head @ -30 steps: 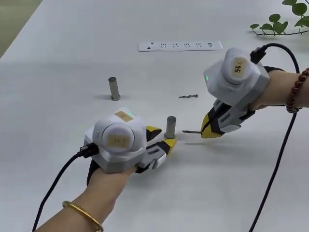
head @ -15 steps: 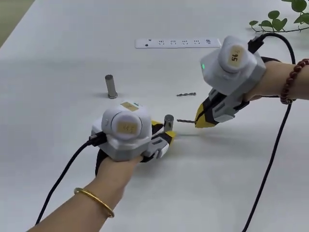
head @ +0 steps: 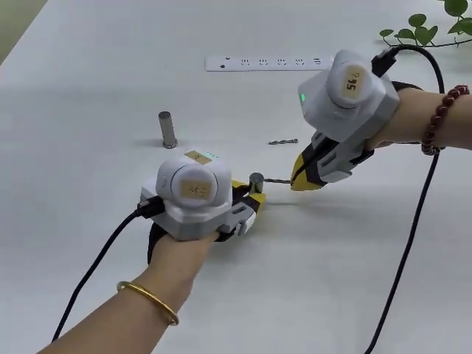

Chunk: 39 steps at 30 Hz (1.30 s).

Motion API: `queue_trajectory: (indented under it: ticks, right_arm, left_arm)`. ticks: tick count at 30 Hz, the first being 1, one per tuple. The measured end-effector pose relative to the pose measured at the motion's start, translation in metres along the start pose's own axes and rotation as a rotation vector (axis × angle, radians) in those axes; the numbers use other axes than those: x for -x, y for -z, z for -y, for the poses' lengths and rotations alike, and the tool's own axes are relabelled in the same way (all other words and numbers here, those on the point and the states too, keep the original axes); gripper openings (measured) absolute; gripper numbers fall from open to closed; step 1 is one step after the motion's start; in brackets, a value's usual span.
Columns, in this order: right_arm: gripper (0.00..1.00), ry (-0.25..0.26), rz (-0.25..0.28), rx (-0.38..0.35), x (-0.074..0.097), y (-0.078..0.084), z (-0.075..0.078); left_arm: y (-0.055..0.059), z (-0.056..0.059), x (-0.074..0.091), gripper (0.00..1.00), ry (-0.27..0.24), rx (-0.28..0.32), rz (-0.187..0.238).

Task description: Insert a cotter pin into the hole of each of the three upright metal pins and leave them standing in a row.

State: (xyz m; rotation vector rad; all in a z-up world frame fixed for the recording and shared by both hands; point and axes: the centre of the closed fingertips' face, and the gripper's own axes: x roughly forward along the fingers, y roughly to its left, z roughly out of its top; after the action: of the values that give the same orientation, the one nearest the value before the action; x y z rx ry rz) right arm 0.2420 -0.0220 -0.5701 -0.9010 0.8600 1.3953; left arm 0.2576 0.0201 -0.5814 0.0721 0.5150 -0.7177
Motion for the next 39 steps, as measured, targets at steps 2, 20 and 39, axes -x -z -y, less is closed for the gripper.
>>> queue_trajectory:
  ticks: [2,20,39]
  right_arm:
    - [0.00,-0.005,0.006,0.002,0.000,-0.001,-0.001]
    - [0.00,-0.005,-0.005,0.062,-0.003,-0.005,0.008]
    - [0.00,-0.028,0.023,0.096,-0.007,-0.016,0.010]
  left_arm:
    - [0.000,0.000,0.000,0.10,-0.001,-0.016,-0.001]
    - [0.001,0.002,-0.002,0.10,0.044,-0.089,-0.015]
    - [0.001,0.005,-0.003,0.10,0.056,-0.107,-0.015]
